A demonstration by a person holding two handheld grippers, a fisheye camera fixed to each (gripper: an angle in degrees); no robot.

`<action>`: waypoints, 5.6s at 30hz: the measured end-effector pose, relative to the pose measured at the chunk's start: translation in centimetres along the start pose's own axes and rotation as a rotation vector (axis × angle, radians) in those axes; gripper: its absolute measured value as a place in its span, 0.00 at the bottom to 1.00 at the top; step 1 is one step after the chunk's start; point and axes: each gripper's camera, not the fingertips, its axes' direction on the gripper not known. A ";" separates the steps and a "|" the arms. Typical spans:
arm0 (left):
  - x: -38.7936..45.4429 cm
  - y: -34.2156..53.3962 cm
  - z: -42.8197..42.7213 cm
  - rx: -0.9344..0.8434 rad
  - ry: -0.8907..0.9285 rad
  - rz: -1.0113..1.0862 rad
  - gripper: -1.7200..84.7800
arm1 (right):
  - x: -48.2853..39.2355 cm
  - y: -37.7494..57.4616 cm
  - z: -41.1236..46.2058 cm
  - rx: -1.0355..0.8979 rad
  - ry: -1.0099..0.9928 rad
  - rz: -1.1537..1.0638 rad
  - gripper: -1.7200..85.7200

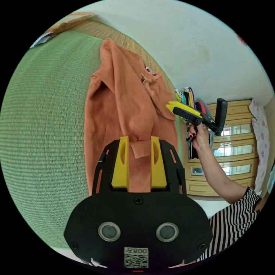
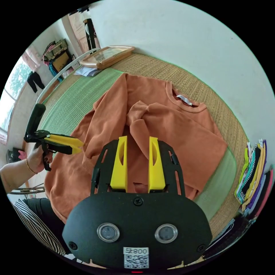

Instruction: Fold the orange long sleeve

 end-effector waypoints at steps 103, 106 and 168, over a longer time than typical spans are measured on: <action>-20.9 20.3 25.6 -0.026 0.485 -0.238 0.06 | -26.0 71.3 22.0 0.146 -0.760 1.004 0.04; -21.3 20.6 23.7 0.008 0.457 -0.261 0.05 | -25.4 72.7 22.3 0.154 -0.736 1.064 0.03; -12.5 -9.6 -16.6 0.196 -0.602 -0.346 0.02 | 6.0 32.7 23.9 0.218 0.156 0.977 0.09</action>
